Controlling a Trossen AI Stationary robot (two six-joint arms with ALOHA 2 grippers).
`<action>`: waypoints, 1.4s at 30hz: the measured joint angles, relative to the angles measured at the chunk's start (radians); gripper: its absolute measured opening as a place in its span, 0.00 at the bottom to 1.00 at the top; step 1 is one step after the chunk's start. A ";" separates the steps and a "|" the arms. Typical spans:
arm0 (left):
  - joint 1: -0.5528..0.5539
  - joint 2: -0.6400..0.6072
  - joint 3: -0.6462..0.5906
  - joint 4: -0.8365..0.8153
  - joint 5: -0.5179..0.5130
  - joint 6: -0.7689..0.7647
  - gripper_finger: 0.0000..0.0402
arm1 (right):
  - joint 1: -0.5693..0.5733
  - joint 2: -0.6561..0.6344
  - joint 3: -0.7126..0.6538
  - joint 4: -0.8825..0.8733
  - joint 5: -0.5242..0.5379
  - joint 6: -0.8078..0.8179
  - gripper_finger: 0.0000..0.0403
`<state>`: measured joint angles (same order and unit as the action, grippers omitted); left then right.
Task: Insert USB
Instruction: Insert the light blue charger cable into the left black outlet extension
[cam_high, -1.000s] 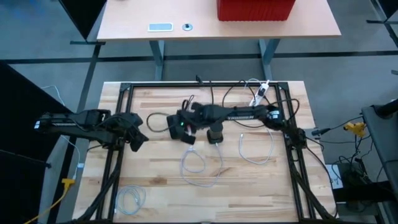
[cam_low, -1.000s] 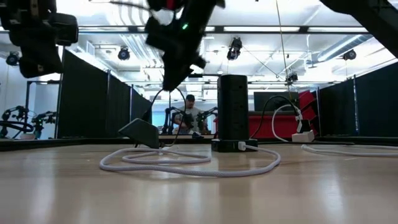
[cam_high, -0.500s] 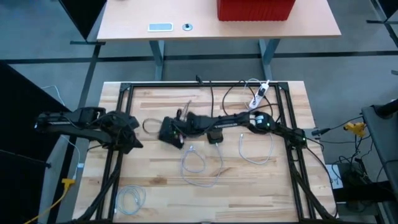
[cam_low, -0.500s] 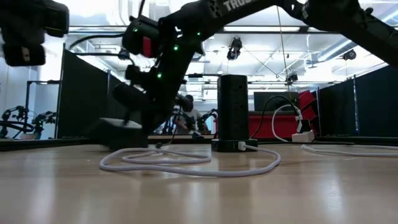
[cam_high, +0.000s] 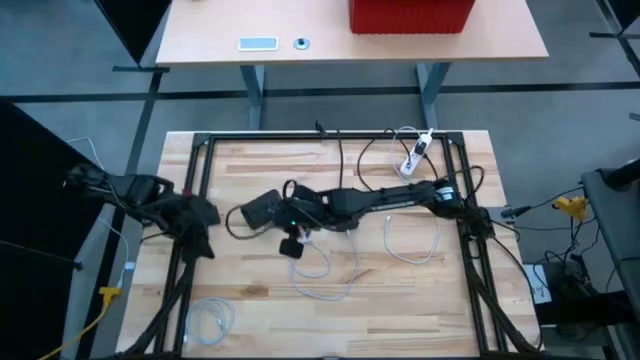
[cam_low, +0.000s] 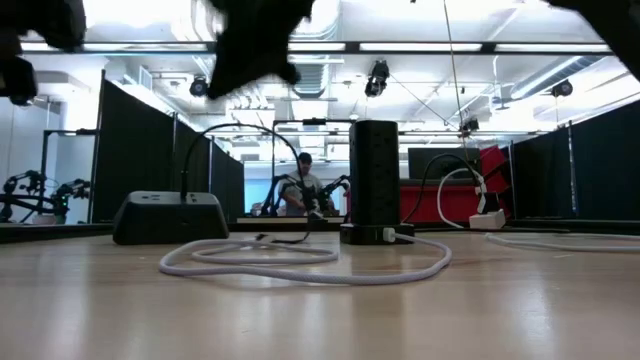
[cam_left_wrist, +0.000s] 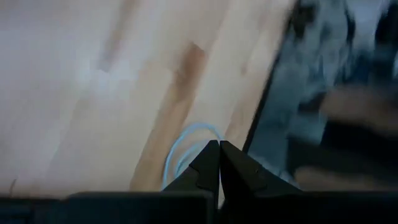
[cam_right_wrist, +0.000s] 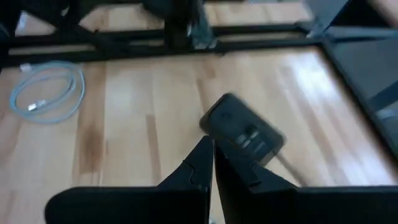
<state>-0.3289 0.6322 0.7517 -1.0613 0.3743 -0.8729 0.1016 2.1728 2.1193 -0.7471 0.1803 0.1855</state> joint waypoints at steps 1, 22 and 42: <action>-0.058 0.026 -0.001 0.031 -0.001 0.023 0.00 | 0.012 -0.030 0.001 0.001 0.023 -0.018 0.00; -0.645 0.629 0.001 0.423 -0.258 0.170 0.21 | 0.156 -0.131 0.003 -0.020 0.083 0.114 0.00; -0.693 0.906 -0.001 0.557 -0.225 0.270 0.30 | 0.322 -0.127 0.002 -0.163 0.191 0.363 0.00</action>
<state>-1.0220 1.5378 0.7509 -0.5046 0.1496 -0.6024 0.4240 2.0460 2.1212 -0.9103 0.3712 0.5484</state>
